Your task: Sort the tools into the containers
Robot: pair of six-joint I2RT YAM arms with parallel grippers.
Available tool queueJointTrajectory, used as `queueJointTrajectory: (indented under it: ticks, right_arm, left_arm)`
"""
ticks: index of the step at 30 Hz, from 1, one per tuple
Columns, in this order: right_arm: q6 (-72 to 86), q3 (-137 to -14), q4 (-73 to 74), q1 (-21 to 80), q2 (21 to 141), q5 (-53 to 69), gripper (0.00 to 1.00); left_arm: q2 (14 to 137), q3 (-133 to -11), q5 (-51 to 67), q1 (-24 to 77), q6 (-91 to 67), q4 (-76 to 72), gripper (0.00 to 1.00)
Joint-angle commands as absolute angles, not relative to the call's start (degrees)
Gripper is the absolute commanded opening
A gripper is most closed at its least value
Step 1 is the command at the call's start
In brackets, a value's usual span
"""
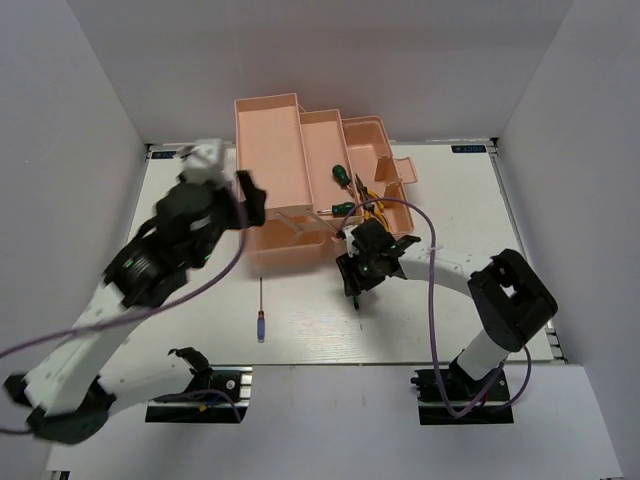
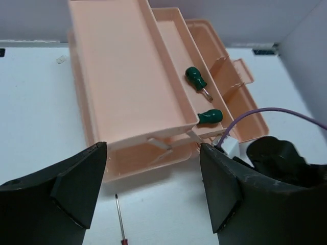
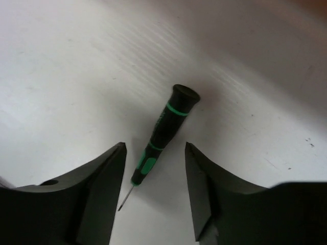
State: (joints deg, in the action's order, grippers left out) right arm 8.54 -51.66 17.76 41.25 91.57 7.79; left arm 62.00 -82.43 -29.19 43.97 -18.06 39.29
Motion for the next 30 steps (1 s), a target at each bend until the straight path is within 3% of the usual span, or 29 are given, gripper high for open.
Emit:
queueJointTrajectory:
  ticks: [1,6,10,11,13,18,23,26,30]
  right_arm:
    - [13.0,-52.7,14.9,42.6,93.6,-1.4,0.54]
    - [14.9,-52.6,15.7,44.5,95.7,-4.0,0.41]
    - [16.3,-52.1,16.6,46.1,96.0,-3.7,0.22]
    - [16.2,-52.3,17.0,46.5,95.5,-3.6,0.10]
    - [15.8,-52.6,19.2,46.7,93.1,-2.6,0.00]
    - [10.7,-52.5,23.6,46.6,82.5,8.9,0.00]
    - [2.0,-55.1,24.0,46.1,69.1,28.6,0.00]
    - [-3.8,-59.6,21.0,46.1,65.9,30.8,0.00]
    - [-7.1,-71.7,15.9,45.9,72.2,26.2,0.00]
  left_arm:
    - [52.4,-75.0,-29.3,43.8,-23.4,44.7,0.83]
    - [48.1,-69.8,-25.9,43.8,-27.0,54.6,0.80]
    - [48.1,-62.4,-22.3,43.8,-29.7,55.9,0.79]
    - [48.1,-59.0,-20.5,43.8,-30.8,55.3,0.77]
    - [46.7,-54.1,-18.7,43.8,-33.6,54.4,0.77]
    - [45.9,-44.6,-16.1,43.8,-39.7,54.4,0.81]
    - [51.9,-44.6,-15.6,44.3,-40.4,52.0,0.83]
    - [55.7,-44.6,-14.2,44.3,-41.7,50.2,0.85]
    - [58.7,-42.1,-13.0,44.3,-43.5,47.9,0.86]
